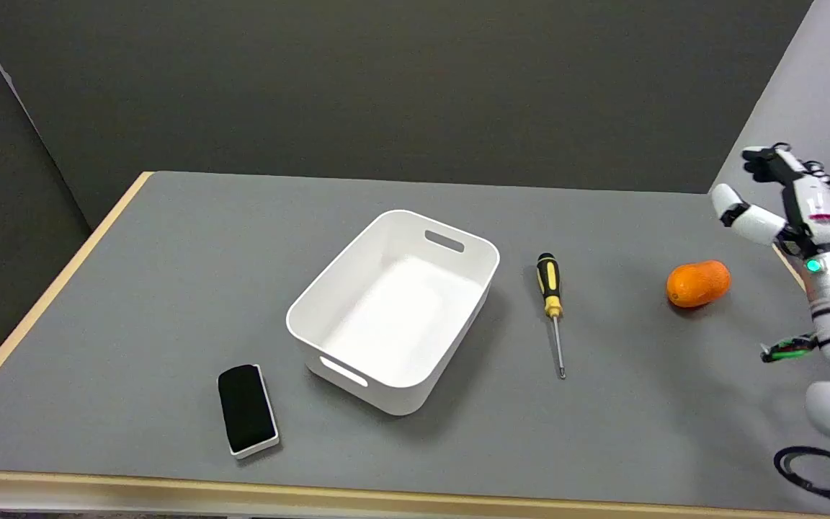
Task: Pick up mango.
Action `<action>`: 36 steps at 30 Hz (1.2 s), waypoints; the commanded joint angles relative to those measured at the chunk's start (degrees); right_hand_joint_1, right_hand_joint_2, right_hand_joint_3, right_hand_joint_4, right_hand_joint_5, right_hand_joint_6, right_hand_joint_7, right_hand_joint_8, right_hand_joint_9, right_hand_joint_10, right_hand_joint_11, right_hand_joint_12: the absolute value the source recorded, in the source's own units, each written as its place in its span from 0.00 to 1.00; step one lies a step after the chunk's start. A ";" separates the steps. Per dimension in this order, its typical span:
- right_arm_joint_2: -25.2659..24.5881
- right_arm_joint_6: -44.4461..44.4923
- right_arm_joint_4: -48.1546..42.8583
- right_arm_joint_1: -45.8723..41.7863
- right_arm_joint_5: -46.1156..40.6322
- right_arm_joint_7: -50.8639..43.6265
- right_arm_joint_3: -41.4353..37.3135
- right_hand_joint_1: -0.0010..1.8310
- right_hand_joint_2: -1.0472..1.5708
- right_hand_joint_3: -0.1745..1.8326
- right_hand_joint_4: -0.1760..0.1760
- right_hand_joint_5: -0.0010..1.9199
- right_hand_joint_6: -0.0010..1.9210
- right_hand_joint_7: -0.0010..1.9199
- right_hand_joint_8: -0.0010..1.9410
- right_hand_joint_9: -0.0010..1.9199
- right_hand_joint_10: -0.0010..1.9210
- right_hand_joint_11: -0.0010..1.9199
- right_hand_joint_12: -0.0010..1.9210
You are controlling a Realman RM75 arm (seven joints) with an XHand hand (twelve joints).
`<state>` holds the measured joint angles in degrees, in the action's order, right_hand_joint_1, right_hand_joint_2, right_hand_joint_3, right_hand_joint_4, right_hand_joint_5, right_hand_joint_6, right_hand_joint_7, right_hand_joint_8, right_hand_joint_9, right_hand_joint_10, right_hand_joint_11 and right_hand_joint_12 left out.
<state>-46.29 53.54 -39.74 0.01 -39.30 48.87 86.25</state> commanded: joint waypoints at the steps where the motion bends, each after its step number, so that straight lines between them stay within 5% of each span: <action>1: 13.16 -42.16 -22.61 -1.00 11.43 -8.82 -3.73 0.25 0.64 0.52 0.51 0.17 0.31 0.24 0.26 0.18 0.50 0.03 0.66; 9: 17.51 -40.16 -28.83 -13.12 14.53 -8.32 -13.58 0.21 0.62 0.52 0.77 0.17 0.32 0.24 0.24 0.18 0.45 0.07 0.66; 13: 19.05 -39.85 -32.35 -20.04 14.53 -8.32 -17.90 0.20 0.62 0.52 0.81 0.16 0.30 0.22 0.21 0.16 0.41 0.05 0.63; 24: 18.93 -37.75 -37.37 -38.73 17.68 -8.32 -29.04 0.20 0.61 0.56 0.87 0.11 0.25 0.15 0.17 0.13 0.33 0.03 0.59; 36: 21.41 -38.96 -40.82 -47.73 30.26 -5.82 -31.30 0.19 0.59 0.56 0.75 0.01 0.11 0.03 0.11 0.04 0.26 0.00 0.50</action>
<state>-28.87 17.11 -72.96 -31.70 -22.52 40.96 62.64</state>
